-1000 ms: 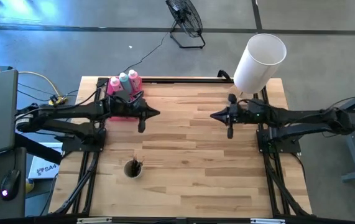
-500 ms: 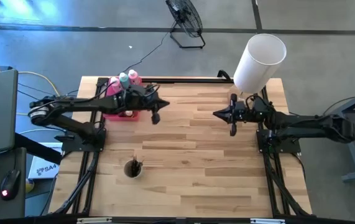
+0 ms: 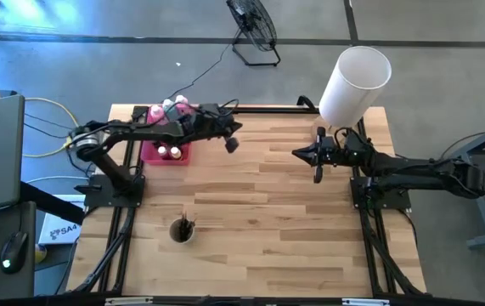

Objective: Pick & Place Paint Supplies
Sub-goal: Put the silver paintbrush into the light brown cup

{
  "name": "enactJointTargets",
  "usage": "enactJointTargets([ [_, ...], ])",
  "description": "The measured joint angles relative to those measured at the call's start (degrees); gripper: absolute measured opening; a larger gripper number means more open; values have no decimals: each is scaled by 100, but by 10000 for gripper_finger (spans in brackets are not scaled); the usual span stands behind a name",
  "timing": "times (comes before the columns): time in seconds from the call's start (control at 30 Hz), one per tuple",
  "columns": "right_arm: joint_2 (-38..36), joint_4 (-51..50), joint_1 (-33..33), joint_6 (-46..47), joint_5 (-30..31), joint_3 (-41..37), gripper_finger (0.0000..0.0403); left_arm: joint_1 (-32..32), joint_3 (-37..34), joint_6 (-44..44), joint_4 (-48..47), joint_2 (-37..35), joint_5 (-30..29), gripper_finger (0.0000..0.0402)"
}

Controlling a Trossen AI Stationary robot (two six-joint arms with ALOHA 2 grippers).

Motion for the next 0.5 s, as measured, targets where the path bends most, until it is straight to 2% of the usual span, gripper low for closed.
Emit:
enactJointTargets([
  [0.13, 0, -19, 1, 0, 0, 0, 2, 0, 355, -87, -239, 380, -380, 2],
  [0.3, 0, -99, 1, 0, 0, 0, 2, 2, 886, 12, -1047, 580, -840, 1],
  [0.5, 0, -143, 1, 0, 0, 0, 2, 2, 1337, 49, -1904, 614, -1008, 0],
])
